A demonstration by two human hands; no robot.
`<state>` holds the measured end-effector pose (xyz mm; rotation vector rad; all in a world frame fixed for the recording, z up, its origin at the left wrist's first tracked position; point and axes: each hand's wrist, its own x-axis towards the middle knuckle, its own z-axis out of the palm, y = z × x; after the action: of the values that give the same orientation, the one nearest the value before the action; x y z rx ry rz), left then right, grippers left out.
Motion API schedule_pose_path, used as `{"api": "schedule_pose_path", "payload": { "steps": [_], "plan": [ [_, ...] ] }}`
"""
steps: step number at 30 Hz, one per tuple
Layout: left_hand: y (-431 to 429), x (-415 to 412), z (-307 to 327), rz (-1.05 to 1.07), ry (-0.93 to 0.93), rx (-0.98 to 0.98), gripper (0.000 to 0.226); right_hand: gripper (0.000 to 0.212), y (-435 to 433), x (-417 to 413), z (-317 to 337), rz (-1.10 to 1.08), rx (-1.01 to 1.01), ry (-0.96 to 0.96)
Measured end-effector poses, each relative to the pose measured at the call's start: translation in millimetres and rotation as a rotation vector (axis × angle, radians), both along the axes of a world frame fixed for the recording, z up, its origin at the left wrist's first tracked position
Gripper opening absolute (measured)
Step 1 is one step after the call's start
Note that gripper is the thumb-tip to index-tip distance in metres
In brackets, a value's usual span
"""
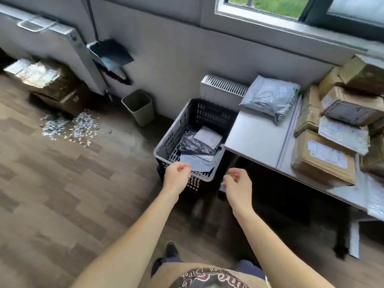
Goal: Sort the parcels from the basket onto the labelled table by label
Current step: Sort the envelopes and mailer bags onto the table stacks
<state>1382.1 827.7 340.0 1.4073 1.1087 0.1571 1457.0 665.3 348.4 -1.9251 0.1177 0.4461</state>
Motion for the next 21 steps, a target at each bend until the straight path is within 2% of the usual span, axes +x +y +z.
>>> {"api": "schedule_pose_path", "payload": {
  "steps": [7,17,21],
  "plan": [
    [77,18,-7,-0.047,0.044,0.001,0.013,0.019,76,15,-17,-0.022,0.015,0.059],
    [175,116,11,-0.310,0.226,0.190,0.011,0.023,177,107,-57,-0.061,0.136,0.256],
    [196,170,13,-0.441,0.268,0.211,0.010,0.021,197,141,-64,-0.144,0.163,0.340]
  ]
}}
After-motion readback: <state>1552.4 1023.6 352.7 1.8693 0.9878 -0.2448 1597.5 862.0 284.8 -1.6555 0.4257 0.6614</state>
